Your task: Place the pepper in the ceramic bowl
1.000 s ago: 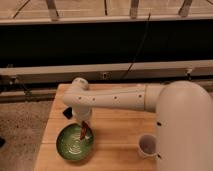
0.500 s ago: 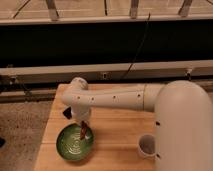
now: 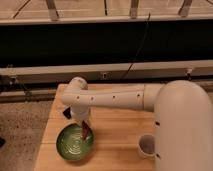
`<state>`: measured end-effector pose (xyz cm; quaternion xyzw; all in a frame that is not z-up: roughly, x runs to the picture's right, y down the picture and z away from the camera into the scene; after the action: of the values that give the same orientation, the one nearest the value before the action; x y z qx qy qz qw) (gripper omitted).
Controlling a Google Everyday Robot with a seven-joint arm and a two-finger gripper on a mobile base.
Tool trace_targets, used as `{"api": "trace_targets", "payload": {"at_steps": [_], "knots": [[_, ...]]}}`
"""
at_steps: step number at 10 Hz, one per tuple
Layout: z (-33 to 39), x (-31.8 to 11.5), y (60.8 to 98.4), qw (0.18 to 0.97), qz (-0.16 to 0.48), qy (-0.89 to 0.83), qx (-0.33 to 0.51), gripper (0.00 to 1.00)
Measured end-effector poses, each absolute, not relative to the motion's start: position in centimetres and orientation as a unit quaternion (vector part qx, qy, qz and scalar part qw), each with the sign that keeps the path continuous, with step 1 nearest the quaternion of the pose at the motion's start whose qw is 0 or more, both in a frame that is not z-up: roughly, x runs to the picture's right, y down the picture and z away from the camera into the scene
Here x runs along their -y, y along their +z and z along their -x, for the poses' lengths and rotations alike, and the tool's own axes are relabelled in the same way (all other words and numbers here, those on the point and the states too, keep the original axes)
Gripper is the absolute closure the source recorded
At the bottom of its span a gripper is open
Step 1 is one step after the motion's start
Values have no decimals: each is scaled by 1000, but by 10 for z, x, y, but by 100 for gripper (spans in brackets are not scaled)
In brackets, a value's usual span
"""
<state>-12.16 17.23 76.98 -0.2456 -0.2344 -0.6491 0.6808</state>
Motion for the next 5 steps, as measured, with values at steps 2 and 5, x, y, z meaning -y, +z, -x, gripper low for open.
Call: {"api": "trace_targets", "payload": {"at_steps": [2,5], "knots": [[123,-173,770,677,245,-652,237,20],[125,-173,768,671,243,-658,241,25]]}}
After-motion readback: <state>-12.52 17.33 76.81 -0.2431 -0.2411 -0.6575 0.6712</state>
